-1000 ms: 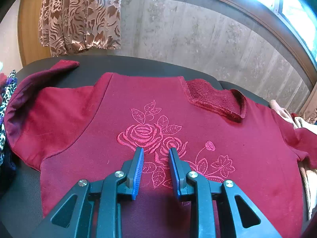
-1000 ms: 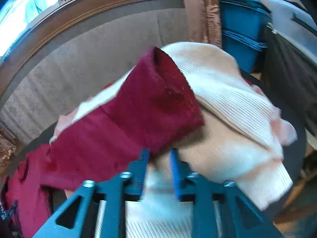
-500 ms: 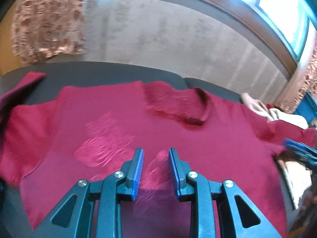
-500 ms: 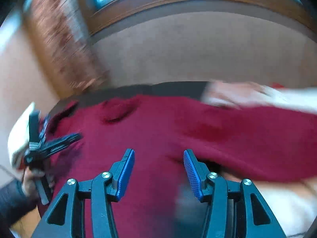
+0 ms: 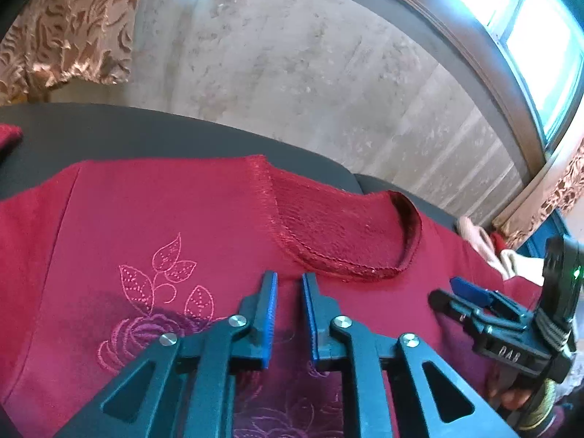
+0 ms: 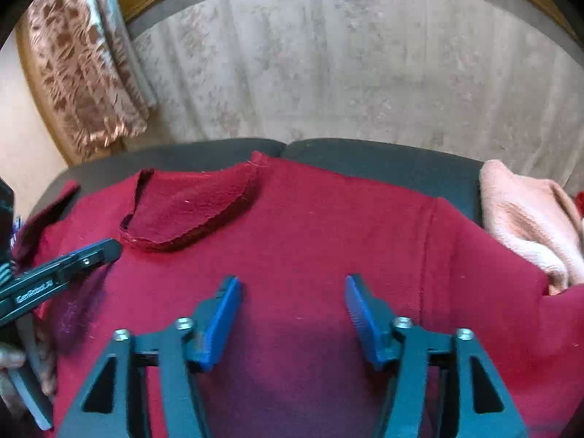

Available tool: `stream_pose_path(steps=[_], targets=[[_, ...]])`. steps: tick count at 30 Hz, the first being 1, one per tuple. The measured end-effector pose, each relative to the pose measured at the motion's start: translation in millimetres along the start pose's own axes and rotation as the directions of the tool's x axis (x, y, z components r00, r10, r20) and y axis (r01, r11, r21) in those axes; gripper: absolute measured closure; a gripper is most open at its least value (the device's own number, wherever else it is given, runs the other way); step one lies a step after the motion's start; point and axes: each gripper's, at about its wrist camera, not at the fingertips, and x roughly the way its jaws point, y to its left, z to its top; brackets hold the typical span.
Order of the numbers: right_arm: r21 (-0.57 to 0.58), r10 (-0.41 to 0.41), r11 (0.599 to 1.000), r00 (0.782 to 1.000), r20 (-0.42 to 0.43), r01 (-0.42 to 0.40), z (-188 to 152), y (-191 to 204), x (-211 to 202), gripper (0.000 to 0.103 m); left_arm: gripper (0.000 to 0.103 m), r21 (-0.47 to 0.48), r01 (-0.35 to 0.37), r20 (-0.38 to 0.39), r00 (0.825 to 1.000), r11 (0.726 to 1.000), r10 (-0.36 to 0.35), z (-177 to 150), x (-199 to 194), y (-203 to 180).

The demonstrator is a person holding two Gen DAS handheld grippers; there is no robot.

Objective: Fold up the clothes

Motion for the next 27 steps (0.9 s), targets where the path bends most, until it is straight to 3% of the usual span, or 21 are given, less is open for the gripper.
stream_pose_path(steps=[3,4,5,8,10,13,18,20,23,27], targets=[[-0.031,-0.016,0.999,1.0,-0.007,0.016,6,5,8,0.015,0.09,0.013,0.007,-0.007,1.0,1.0,-0.007,9,5,3],[-0.049,-0.008,0.999,1.0,-0.018,0.007,9,10,12,0.005,0.09,0.009,0.012,-0.008,1.0,1.0,-0.012,10,5,4],[-0.067,0.001,0.998,1.0,-0.03,-0.003,10,16,15,0.0,0.09,0.005,0.017,-0.008,1.0,1.0,-0.017,11,5,5],[-0.083,0.015,0.996,0.999,-0.038,-0.018,10,20,15,0.0,0.089,-0.032,0.001,-0.015,1.0,0.999,-0.002,10,-5,3],[-0.082,0.052,0.995,0.997,-0.053,-0.056,10,16,8,0.0,0.082,-0.063,-0.015,-0.003,1.0,0.998,0.015,6,-25,-2],[-0.055,0.108,0.992,0.992,-0.068,-0.112,7,9,-13,0.0,0.08,-0.041,0.017,0.063,0.998,0.999,-0.015,-14,-71,-16],[-0.041,0.309,0.95,0.951,-0.035,-0.31,-36,16,-94,0.0,0.079,0.042,-0.014,0.082,0.997,0.999,0.011,-65,-126,-34],[-0.068,0.313,0.946,0.948,-0.048,-0.316,-67,26,-117,0.0,0.079,0.052,-0.046,0.077,0.996,0.998,0.041,-86,-139,-34],[-0.086,0.261,0.96,0.963,-0.07,-0.267,-105,38,-134,0.0,0.078,0.066,-0.094,0.073,0.993,0.993,0.089,-118,-158,-34],[-0.094,0.185,0.977,0.979,-0.081,-0.192,-145,41,-137,0.0,0.063,0.058,-0.179,0.055,0.983,0.982,0.176,-155,-169,-27]])
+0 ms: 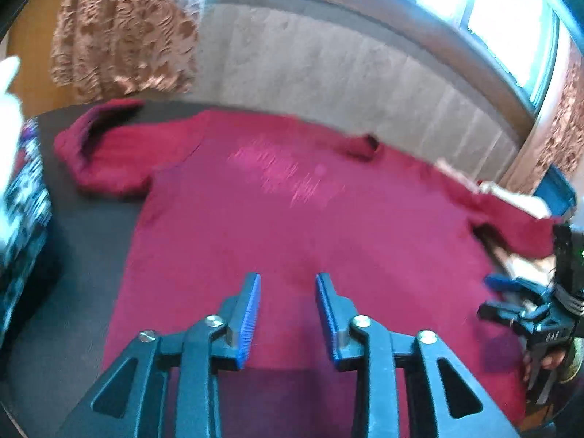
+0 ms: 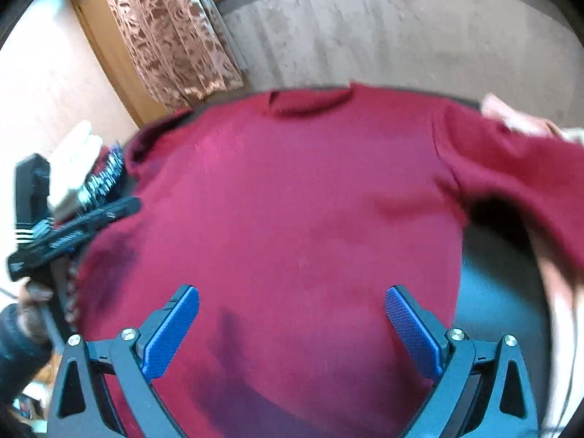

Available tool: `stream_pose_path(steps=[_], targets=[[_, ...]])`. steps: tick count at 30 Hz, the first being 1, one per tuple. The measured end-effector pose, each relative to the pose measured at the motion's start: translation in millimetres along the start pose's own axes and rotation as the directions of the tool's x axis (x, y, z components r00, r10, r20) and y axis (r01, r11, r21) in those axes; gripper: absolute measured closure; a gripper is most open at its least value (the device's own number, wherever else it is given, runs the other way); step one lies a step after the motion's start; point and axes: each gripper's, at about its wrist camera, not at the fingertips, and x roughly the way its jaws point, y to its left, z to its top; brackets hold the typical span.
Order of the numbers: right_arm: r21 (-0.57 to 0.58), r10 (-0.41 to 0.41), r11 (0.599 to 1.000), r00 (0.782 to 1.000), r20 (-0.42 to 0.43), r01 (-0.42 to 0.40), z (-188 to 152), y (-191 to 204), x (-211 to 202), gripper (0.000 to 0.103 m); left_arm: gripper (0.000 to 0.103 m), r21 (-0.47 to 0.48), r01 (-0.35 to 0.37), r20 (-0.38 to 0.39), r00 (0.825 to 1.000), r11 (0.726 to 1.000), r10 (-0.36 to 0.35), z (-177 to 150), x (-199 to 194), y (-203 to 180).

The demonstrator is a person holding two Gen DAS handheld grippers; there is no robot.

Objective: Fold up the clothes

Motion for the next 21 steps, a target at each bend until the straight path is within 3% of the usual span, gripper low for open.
stream_pose_path(steps=[1,3,8,10,15,21], targets=[[-0.012,-0.012,1.0,1.0,0.014,0.012,-6,0,-1,0.0,0.06,-0.003,-0.014,-0.005,1.0,1.0,0.014,-9,-1,2],[-0.024,-0.026,0.999,0.999,0.033,0.027,-12,2,-2,0.0,0.06,0.008,-0.004,0.057,0.998,1.0,0.003,-27,-8,6],[-0.075,-0.057,0.995,0.998,0.021,0.059,-11,6,4,0.0,0.06,0.018,-0.013,0.115,0.993,1.0,0.011,-45,-19,7],[-0.134,-0.066,0.989,0.998,0.004,0.066,-15,8,2,0.0,0.06,0.045,-0.029,0.115,0.993,0.999,0.024,-46,-20,4],[-0.095,-0.012,0.995,1.0,0.015,0.014,-19,-6,-4,0.0,0.06,0.02,0.003,0.081,0.997,1.0,-0.004,-35,-16,9],[-0.144,-0.112,0.983,0.994,0.004,0.112,-25,15,-4,0.0,0.056,-0.063,0.007,0.037,0.999,0.998,-0.004,-33,-30,17]])
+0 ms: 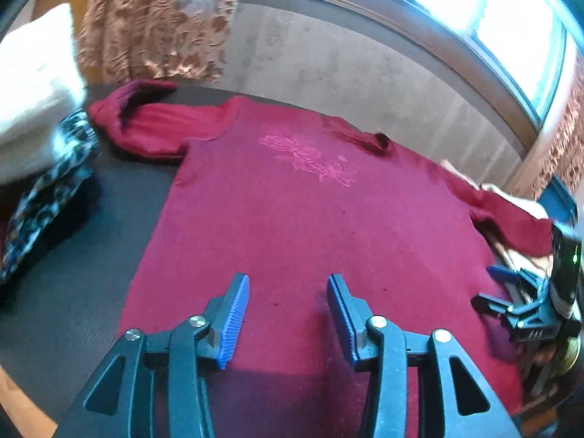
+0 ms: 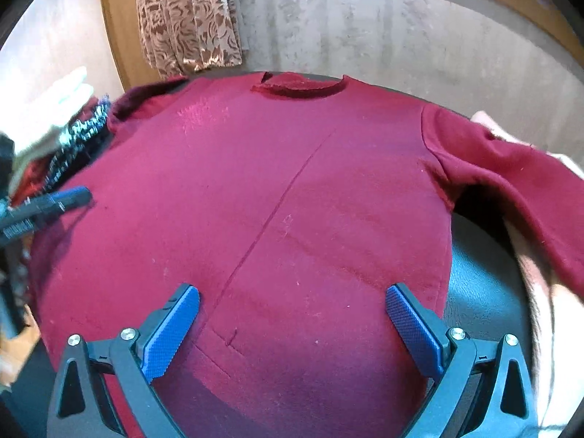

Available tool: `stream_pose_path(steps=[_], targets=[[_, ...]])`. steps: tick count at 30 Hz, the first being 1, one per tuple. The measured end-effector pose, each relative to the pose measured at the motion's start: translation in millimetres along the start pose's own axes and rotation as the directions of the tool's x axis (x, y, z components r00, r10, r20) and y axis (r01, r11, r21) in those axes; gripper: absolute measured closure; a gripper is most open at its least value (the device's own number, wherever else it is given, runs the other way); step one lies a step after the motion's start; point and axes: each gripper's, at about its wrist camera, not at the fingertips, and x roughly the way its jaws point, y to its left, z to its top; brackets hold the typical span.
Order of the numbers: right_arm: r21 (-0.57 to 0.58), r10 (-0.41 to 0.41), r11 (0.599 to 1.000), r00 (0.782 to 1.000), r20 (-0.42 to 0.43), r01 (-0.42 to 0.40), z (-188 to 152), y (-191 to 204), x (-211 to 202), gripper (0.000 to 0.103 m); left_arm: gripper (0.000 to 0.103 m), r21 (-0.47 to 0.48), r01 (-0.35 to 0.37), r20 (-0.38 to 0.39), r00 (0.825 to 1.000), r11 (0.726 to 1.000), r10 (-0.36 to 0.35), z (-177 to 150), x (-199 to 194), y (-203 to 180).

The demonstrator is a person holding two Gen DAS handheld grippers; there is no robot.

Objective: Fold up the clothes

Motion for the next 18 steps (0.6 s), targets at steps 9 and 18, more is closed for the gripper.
stream_pose_path(steps=[9,18], targets=[[0.01,-0.007,1.0,0.999,0.048,0.007,-24,17,-17,0.0,0.055,0.077,-0.078,-0.006,0.997,0.994,0.079,16,11,-34],[0.107,0.075,0.991,0.993,0.088,-0.084,-19,-3,-26,0.0,0.049,0.149,-0.047,-0.001,0.999,0.988,0.047,26,58,-68]])
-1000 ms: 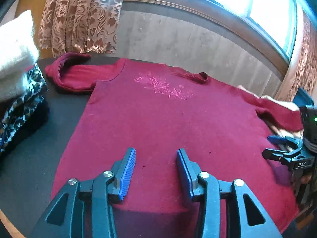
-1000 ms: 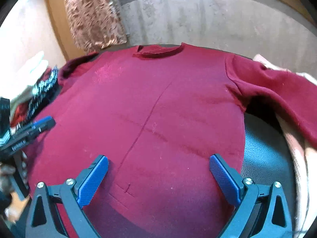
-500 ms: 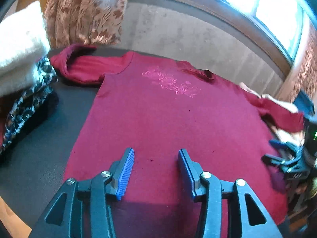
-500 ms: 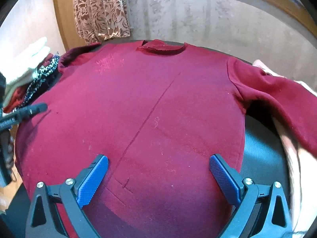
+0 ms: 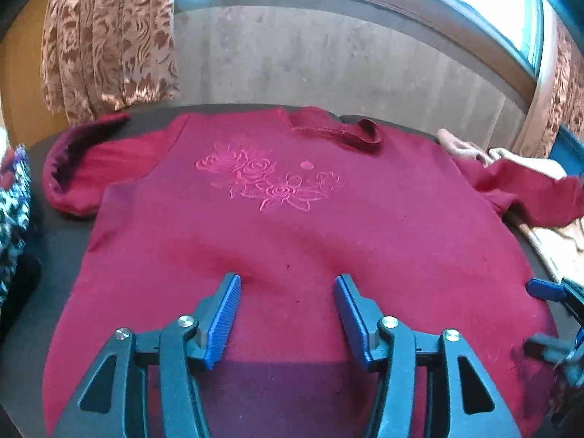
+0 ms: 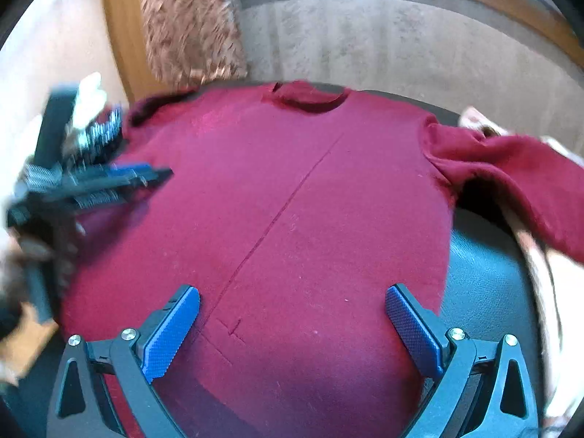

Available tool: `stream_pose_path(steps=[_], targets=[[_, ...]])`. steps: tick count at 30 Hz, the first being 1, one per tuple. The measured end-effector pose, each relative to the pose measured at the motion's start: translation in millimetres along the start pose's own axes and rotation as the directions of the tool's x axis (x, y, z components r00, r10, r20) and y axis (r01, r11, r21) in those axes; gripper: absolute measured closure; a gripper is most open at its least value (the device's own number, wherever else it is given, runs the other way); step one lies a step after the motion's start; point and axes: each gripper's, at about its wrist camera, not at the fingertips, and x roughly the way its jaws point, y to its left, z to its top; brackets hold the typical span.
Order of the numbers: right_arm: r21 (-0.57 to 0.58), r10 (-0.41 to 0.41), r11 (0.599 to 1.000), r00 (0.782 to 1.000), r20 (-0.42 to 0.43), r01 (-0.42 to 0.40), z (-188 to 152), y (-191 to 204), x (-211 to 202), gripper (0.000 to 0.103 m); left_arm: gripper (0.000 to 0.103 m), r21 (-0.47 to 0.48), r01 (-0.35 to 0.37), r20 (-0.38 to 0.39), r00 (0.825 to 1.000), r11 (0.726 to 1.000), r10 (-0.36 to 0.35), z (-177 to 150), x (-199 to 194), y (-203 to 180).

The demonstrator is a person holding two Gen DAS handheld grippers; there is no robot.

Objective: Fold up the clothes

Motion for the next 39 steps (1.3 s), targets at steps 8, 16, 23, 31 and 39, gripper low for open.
stream_pose_path(steps=[8,16,23,31,39], targets=[[0.496,-0.204,0.867,0.939,0.276,0.042,-21,-124,-105,0.001,0.048,-0.009,0.004,0.015,1.0,1.0,-0.004,-4,-2,-1],[0.812,-0.556,0.581,0.752,0.354,0.047,-51,-266,-197,0.0,0.048,-0.007,0.0,0.015,1.0,1.0,0.0,-4,-2,-1],[0.805,-0.575,0.581,0.76,0.302,0.12,-31,-294,-188,0.026,0.048,-0.009,0.003,0.016,1.0,1.0,-0.002,-4,-3,-1],[0.803,-0.531,0.574,0.819,0.217,0.159,-20,-317,-176,0.094,0.048,-0.012,0.006,0.019,1.0,1.0,-0.005,-4,-3,0],[0.7,-0.374,0.713,0.866,0.332,0.04,27,-275,-173,0.094,0.048,-0.01,0.003,0.021,1.0,1.0,-0.002,-5,-3,-1]])
